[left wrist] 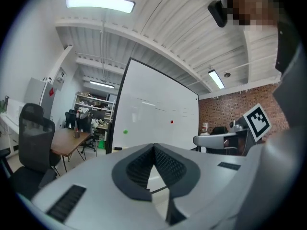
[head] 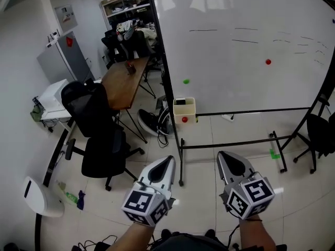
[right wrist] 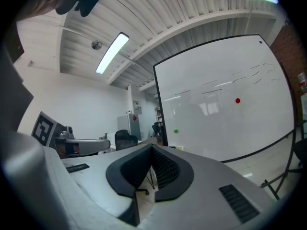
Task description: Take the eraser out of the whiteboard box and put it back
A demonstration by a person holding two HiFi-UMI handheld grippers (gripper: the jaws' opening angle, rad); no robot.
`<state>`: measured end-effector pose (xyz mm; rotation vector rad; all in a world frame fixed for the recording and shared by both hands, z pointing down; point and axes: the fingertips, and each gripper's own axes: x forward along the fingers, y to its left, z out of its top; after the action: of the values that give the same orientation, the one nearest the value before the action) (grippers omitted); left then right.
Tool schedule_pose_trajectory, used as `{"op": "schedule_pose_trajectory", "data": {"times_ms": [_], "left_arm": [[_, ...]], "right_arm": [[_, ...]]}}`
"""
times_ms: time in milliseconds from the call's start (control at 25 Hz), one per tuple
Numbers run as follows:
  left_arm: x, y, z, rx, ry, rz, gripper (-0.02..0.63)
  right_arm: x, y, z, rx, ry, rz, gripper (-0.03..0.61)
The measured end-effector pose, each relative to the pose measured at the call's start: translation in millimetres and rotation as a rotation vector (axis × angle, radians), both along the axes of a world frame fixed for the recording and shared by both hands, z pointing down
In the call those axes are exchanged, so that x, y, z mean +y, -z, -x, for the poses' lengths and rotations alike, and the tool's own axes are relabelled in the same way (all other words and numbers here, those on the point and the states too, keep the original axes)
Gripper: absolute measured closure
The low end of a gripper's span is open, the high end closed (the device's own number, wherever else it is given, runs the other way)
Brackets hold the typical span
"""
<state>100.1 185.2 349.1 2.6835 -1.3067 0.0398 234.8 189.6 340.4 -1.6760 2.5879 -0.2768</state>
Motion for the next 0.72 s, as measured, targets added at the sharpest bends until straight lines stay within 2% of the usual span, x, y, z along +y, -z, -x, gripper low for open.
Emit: {"op": "schedule_pose_trajectory", "data": {"times_ms": [120,280,720], "left_arm": [[10.4,1.7,32.7,-0.002,-0.013,-0.002,0.586],[15.4,3.3,55.1,0.004,-0.022,-0.018,0.588],[22.1,7.6,63.6,0.033,-0.048,-0.03,0.587]], "right_arm": [[11.6,11.2,22.2,-0.002,-0.029,-0.019,0.554],[20.5,15.0,38.8,-0.009,-0.058,-0.026,0.554],[28.5,19.7,59.6,0.03,-0.062,-0.041,0.554]]}}
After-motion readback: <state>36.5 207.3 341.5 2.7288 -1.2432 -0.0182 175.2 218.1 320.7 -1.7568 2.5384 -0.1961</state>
